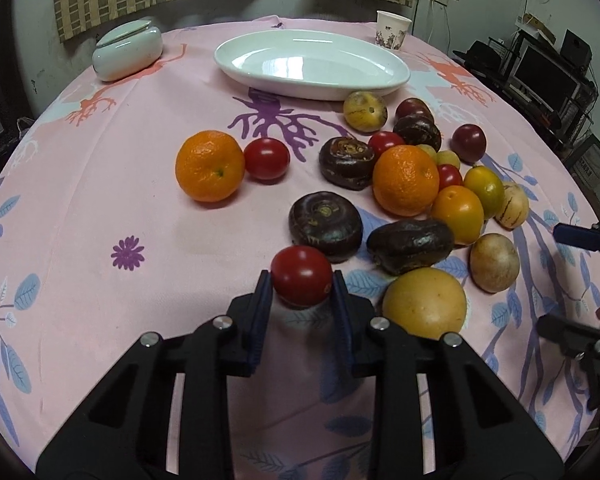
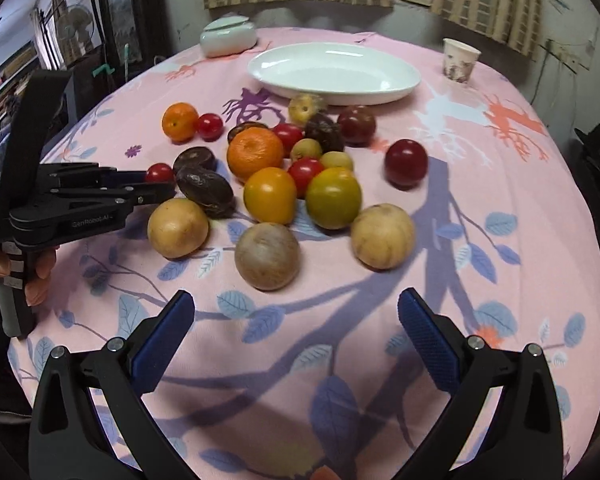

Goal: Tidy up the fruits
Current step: 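Grasp a red cherry tomato with the left tool while the right tool grasps a brown round fruit, then carry both fruits onto the white oval plate and open both tools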

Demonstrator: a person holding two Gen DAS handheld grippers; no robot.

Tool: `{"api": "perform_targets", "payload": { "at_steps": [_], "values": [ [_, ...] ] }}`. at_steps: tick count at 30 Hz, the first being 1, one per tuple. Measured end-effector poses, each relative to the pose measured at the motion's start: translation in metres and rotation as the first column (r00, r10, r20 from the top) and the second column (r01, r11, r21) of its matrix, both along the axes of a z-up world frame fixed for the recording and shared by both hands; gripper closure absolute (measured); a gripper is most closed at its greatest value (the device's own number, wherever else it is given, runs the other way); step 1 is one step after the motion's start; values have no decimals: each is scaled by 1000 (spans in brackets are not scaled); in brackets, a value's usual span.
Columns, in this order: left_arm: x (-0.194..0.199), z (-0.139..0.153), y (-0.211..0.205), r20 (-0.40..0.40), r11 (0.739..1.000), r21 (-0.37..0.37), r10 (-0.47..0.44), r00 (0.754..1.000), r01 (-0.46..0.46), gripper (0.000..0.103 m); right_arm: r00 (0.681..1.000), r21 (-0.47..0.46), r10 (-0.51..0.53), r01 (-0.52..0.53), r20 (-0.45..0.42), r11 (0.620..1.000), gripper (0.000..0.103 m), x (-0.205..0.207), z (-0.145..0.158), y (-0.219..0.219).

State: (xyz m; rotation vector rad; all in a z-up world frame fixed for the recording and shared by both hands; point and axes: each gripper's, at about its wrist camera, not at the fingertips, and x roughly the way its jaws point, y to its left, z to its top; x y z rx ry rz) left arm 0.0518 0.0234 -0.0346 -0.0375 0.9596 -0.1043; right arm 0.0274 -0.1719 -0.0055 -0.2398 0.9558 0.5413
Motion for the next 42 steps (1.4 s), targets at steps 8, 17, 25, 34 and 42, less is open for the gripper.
{"api": "perform_targets", "payload": {
  "at_steps": [8,17,25,34,42],
  "values": [
    [6,-2,-2,16,1000,-5,9,1000,-9,69,1000,16,-6,7,-29,1000,5,5,-8,9],
    [0,-1,-2,20,1000,-11,-3,1000,3,74,999,-6,-8,8,-48,1000,36,18,-14,20],
    [-4,0,1,16,999,-42,-2,1000,3,74,999,21,30,-29,-42,999,64,21,-18,31],
    [-21,31,-1,84,999,-20,-28,996,30,74,997,86,44,-50,65,995,64,2,21,11],
    [5,95,5,136,998,9,-59,989,58,74,955,103,55,-88,291,991,64,39,94,7]
  ]
}}
